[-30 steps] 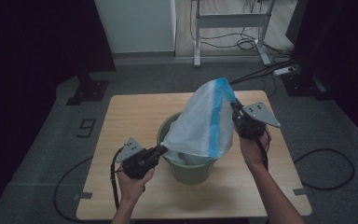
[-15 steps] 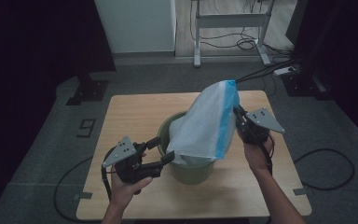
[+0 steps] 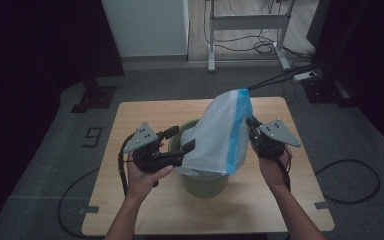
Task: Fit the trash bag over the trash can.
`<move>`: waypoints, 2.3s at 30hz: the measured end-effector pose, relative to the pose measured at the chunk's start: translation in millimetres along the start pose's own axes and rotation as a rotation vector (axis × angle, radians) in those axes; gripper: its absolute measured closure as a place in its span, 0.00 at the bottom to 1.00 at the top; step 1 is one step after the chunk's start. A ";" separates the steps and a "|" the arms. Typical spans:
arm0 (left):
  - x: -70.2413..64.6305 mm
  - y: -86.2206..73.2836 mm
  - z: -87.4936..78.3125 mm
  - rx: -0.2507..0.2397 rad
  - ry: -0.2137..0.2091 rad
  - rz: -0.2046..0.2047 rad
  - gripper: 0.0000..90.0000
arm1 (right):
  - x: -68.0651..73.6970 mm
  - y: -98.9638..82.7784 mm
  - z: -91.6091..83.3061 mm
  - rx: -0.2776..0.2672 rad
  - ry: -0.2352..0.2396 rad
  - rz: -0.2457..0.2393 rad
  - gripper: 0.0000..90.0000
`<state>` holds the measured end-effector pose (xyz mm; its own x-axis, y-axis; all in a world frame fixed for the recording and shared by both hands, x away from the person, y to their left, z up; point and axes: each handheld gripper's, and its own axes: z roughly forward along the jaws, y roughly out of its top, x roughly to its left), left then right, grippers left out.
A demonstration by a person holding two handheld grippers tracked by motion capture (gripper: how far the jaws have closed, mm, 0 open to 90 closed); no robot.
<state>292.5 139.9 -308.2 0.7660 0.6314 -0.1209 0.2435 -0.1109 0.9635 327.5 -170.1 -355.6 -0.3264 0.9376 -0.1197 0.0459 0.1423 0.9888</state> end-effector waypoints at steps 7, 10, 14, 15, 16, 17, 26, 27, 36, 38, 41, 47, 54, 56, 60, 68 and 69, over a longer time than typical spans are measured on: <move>2.2 10.7 18.8 0.039 -0.019 -0.001 0.36 | 8.1 -1.4 0.2 0.001 0.020 -0.015 0.97; 2.4 5.9 27.2 0.065 -0.010 0.005 0.40 | 10.1 -2.1 0.5 0.002 0.027 -0.016 0.97; 4.8 -4.1 33.1 0.049 0.034 -0.005 0.62 | 11.8 -4.5 1.2 0.005 0.033 -0.018 0.97; 5.9 -6.5 33.4 0.040 0.036 -0.013 0.69 | 11.8 -5.4 1.5 0.007 0.034 -0.019 0.97; 7.1 -8.5 33.3 0.032 0.034 -0.019 0.76 | 11.7 -6.3 1.8 0.009 0.035 -0.019 0.97; 8.4 -10.2 32.7 0.026 0.033 -0.024 0.83 | 11.4 -7.3 2.1 0.011 0.035 -0.019 0.97; 27.0 -26.2 22.4 -0.017 -0.025 -0.142 0.99 | -0.8 -18.6 -1.6 0.023 0.057 0.026 0.95; 28.6 -28.6 22.0 -0.014 -0.029 -0.153 0.99 | -1.7 -19.8 -2.3 0.023 0.063 0.028 0.94; 35.8 -37.2 20.2 -0.015 -0.024 -0.194 1.00 | -5.6 -20.7 -25.3 -0.044 0.093 0.071 0.54; 36.2 -37.0 20.9 -0.018 -0.026 -0.205 1.00 | -7.5 -18.9 -35.6 -0.075 0.086 0.093 0.45; 35.2 -36.3 22.5 -0.016 -0.026 -0.211 1.00 | -12.3 -17.2 -46.7 -0.099 0.135 0.139 0.41; 30.9 -32.8 28.9 -0.004 -0.021 -0.207 1.00 | -9.1 -16.2 -53.2 -0.086 0.226 0.132 0.36; 28.4 -29.5 33.1 0.005 -0.021 -0.201 1.00 | -5.8 -14.8 -47.9 -0.076 0.199 0.139 0.37; 28.5 -30.1 33.4 0.007 -0.019 -0.202 1.00 | -3.5 -15.4 -51.1 -0.084 0.192 0.141 0.38; 27.9 -30.7 33.3 0.006 -0.019 -0.204 1.00 | 1.6 -16.5 -61.4 -0.118 0.190 0.147 0.45; 27.3 -30.4 30.2 0.001 -0.034 -0.205 0.99 | 15.9 -16.1 -48.0 -0.080 0.271 0.100 0.56; 27.5 -30.1 29.8 0.000 -0.039 -0.206 0.99 | 16.6 -16.4 -43.6 -0.071 0.277 0.102 0.57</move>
<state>323.9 137.8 -347.6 0.7225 0.6104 -0.3245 0.3973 0.0175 0.9175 280.2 -170.6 -369.9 -0.5687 0.8226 0.0003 0.0291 0.0198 0.9994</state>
